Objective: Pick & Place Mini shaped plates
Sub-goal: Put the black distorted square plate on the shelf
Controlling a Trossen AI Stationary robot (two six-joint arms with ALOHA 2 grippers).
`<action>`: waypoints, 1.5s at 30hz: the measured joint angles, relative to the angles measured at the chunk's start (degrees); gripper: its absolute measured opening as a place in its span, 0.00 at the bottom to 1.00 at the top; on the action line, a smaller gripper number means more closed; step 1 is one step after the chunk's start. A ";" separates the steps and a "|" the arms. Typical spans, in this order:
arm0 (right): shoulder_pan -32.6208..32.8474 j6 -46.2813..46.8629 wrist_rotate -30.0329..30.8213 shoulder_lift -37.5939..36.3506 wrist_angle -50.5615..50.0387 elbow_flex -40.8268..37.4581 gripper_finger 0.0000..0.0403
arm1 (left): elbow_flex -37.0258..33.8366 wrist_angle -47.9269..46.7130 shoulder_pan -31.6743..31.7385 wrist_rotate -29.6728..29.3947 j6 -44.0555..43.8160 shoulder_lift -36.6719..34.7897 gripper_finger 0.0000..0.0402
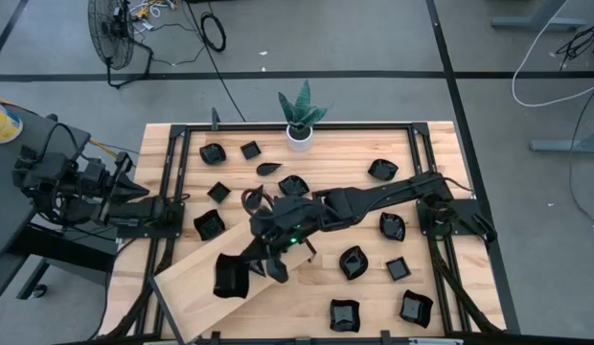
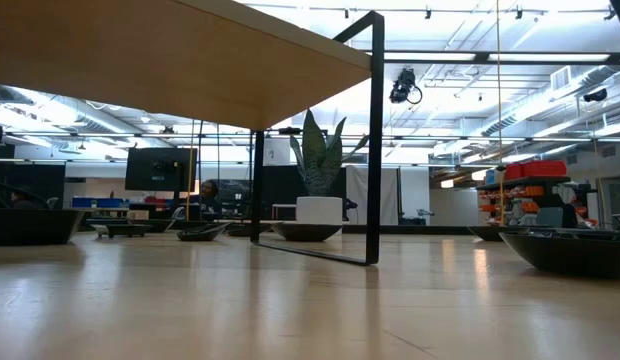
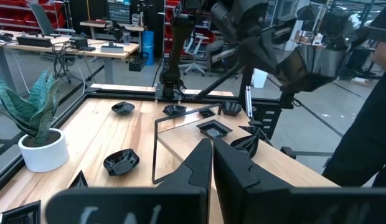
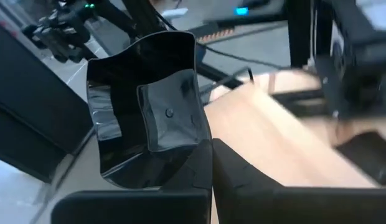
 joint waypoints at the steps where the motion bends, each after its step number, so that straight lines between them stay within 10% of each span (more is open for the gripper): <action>1: -0.08 -1.21 0.00 0.04 1.26 0.00 0.00 | 0.00 -0.01 0.01 -0.02 0.00 0.00 0.05; 16: -3.04 -4.16 -7.79 4.61 15.54 0.00 0.00 | 0.00 -0.02 0.02 -0.02 0.00 0.00 0.05; 45: -4.96 -12.38 -8.98 13.09 8.06 -0.07 0.00 | 0.00 0.00 0.02 -0.02 0.00 0.00 0.05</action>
